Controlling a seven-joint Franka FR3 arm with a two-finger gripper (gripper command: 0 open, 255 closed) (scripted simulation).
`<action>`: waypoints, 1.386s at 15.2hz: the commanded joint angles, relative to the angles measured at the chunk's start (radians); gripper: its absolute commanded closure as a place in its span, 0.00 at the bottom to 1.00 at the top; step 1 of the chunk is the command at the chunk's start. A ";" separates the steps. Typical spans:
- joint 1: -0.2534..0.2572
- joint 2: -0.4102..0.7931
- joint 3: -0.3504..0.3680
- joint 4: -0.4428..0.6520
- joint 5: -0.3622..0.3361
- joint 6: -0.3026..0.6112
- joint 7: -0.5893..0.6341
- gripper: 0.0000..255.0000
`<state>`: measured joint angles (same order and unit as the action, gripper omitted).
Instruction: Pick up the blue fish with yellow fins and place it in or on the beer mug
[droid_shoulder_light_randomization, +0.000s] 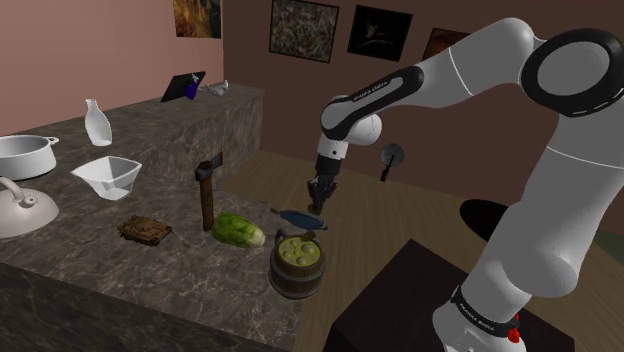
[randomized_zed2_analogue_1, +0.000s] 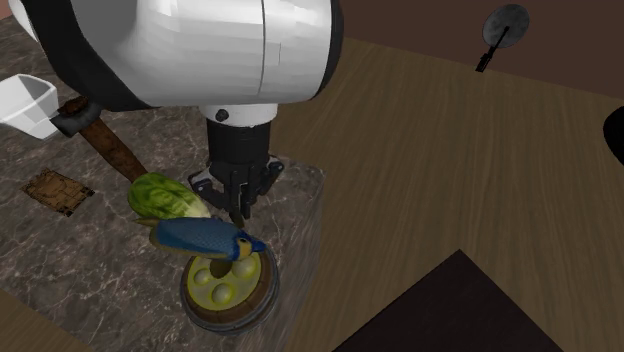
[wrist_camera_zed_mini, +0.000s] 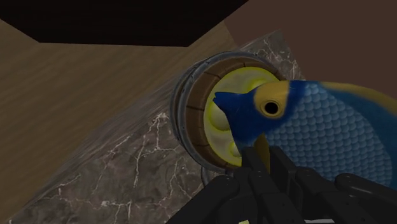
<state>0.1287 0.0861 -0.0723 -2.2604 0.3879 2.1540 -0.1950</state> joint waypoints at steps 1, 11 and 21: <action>0.000 0.019 0.001 -0.006 0.008 0.024 -0.012 1.00; 0.000 0.104 0.009 -0.024 0.048 0.119 -0.061 1.00; 0.000 0.104 0.009 -0.024 0.048 0.118 -0.061 0.00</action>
<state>0.1286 0.1898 -0.0632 -2.2842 0.4360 2.2725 -0.2560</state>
